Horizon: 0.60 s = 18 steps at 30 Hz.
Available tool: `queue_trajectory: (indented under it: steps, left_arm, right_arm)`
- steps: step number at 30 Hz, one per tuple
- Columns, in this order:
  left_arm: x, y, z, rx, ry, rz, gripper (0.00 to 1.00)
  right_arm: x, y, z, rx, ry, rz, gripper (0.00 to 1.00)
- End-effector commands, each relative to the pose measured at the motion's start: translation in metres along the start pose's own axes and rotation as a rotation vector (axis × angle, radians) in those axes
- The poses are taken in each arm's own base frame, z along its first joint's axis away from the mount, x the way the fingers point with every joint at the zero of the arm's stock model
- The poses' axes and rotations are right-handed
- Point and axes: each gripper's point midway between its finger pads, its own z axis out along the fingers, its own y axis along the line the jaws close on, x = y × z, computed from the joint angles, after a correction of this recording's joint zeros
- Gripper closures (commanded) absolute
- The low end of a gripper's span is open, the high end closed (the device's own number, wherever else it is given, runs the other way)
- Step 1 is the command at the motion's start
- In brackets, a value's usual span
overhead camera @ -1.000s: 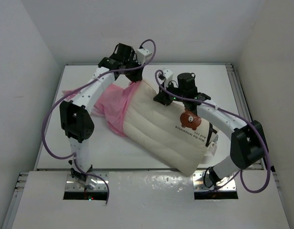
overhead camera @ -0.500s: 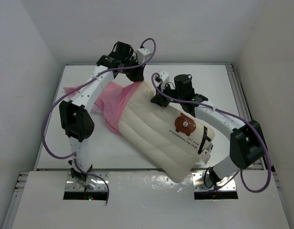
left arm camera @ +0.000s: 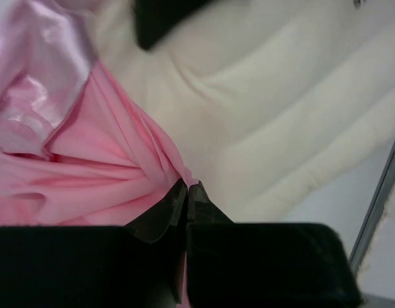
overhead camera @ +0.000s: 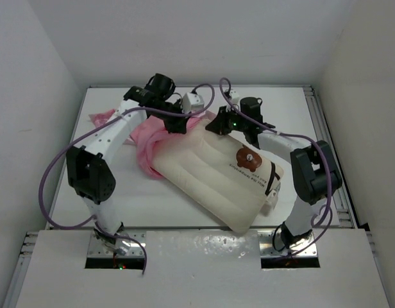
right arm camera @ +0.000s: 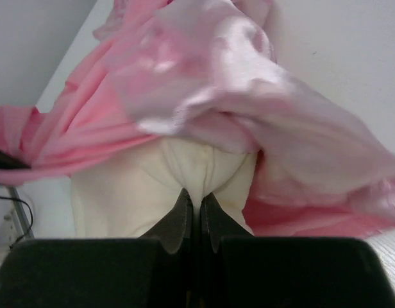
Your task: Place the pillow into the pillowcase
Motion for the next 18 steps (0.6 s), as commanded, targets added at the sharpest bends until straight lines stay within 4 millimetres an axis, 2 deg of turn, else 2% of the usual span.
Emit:
queue_trajectory:
  steps: [1,2,4,5,6,7,8,9,10,12,13,14,15,16,17,18]
  left_arm:
    - [0.028,-0.015,-0.013,-0.021,0.068,0.097,1.00]
    - [0.042,-0.019,-0.009,-0.028,0.104,0.076,1.00]
    - [0.046,-0.021,-0.006,-0.033,0.114,0.063,0.97]
    - [0.046,-0.023,-0.004,-0.035,0.121,0.064,0.78]
    - [0.045,-0.020,-0.005,-0.055,0.116,0.037,0.64]
    - [0.042,-0.017,-0.006,-0.081,0.111,0.017,0.44]
    - [0.043,-0.007,-0.010,-0.136,0.129,-0.006,0.22]
    - [0.035,0.002,-0.019,-0.187,0.115,-0.042,0.13]
    - [0.034,0.011,-0.026,-0.232,0.120,-0.060,0.02]
    - [0.033,0.028,-0.047,-0.309,0.099,-0.135,0.00]
    - [0.029,0.034,-0.061,-0.351,0.083,-0.142,0.00]
    - [0.036,0.040,-0.071,-0.382,0.089,-0.167,0.00]
    - [0.042,0.041,-0.076,-0.398,0.098,-0.168,0.00]
    - [0.061,0.036,-0.082,-0.421,0.143,-0.182,0.00]
    - [0.071,0.034,-0.082,-0.441,0.165,-0.177,0.00]
    - [0.085,0.029,-0.080,-0.449,0.196,-0.183,0.00]
  right_arm:
    - [-0.067,0.008,-0.002,-0.018,-0.248,0.016,1.00]
    - [-0.069,-0.002,0.001,0.013,-0.281,0.040,1.00]
    - [-0.072,-0.019,0.002,0.057,-0.313,0.137,1.00]
    - [-0.070,-0.032,0.005,0.092,-0.318,0.174,1.00]
    - [-0.070,-0.047,0.005,0.131,-0.327,0.216,1.00]
    - [-0.074,-0.053,0.006,0.140,-0.317,0.216,0.98]
    - [-0.072,-0.056,0.010,0.133,-0.288,0.201,0.64]
    - [-0.062,-0.065,0.014,0.142,-0.228,0.145,0.41]
    - [-0.058,-0.071,0.014,0.184,-0.146,0.139,0.27]
    - [-0.060,-0.080,0.004,0.247,-0.082,0.031,0.02]
    - [-0.057,-0.086,-0.005,0.297,-0.052,0.012,0.01]
    - [-0.060,-0.088,-0.013,0.323,-0.059,-0.012,0.01]
    - [-0.078,-0.080,-0.032,0.339,-0.106,-0.073,0.01]
    - [-0.070,-0.081,-0.040,0.367,-0.109,-0.096,0.01]
    - [-0.073,-0.077,-0.049,0.377,-0.121,-0.130,0.01]
    - [-0.076,-0.062,-0.060,0.367,-0.121,-0.214,0.03]
